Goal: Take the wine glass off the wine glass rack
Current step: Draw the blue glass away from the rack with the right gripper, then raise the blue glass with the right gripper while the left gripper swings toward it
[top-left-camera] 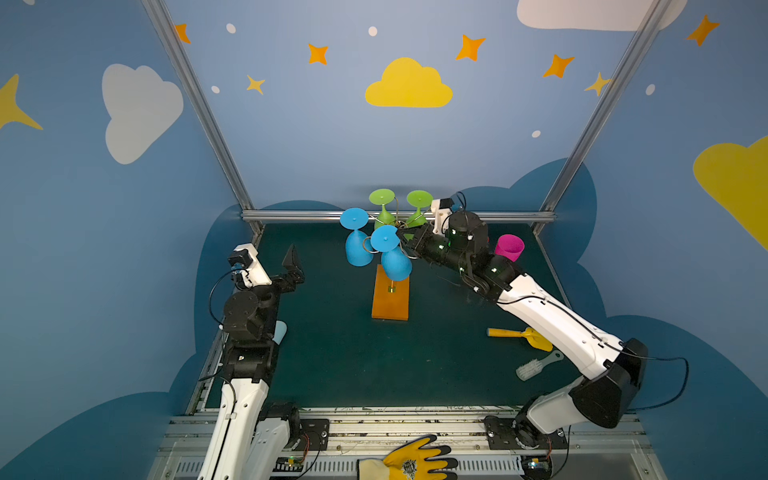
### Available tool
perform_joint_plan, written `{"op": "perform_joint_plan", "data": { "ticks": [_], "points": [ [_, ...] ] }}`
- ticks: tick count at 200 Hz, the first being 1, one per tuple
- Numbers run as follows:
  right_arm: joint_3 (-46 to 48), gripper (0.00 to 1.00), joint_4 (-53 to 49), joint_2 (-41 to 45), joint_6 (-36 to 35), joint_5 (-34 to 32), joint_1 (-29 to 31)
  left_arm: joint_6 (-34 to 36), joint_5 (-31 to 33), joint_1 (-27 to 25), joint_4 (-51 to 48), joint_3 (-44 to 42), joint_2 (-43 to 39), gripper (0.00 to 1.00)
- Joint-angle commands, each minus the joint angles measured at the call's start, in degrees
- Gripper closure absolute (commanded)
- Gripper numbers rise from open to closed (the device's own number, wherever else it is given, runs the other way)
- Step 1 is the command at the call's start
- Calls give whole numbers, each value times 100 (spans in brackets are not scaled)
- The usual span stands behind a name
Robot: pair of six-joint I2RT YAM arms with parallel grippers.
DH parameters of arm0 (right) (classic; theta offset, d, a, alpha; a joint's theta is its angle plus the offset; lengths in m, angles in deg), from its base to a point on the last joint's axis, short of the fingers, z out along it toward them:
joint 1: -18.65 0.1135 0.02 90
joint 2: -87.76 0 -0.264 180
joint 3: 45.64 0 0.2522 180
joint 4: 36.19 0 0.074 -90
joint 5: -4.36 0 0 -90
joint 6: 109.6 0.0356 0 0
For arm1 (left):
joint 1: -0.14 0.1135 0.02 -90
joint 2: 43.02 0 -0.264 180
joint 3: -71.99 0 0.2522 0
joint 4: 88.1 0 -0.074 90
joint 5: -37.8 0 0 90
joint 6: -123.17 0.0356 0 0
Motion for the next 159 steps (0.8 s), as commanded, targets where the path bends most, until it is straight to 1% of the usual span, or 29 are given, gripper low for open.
{"op": "perform_joint_plan", "data": {
  "ticks": [1, 44, 108, 159],
  "points": [
    [128, 100, 209, 278, -83, 63, 26, 47, 77, 9, -40, -19, -50, 3],
    [430, 100, 276, 540, -43, 199, 128, 47, 76, 7, -41, -15, -52, 3],
    [925, 100, 251, 1052, -172, 474, 212, 29, 63, 6, -42, -20, -42, 3],
    [1347, 100, -334, 1856, -515, 519, 133, 51, 77, 10, -42, -2, -94, 3]
  ]
}}
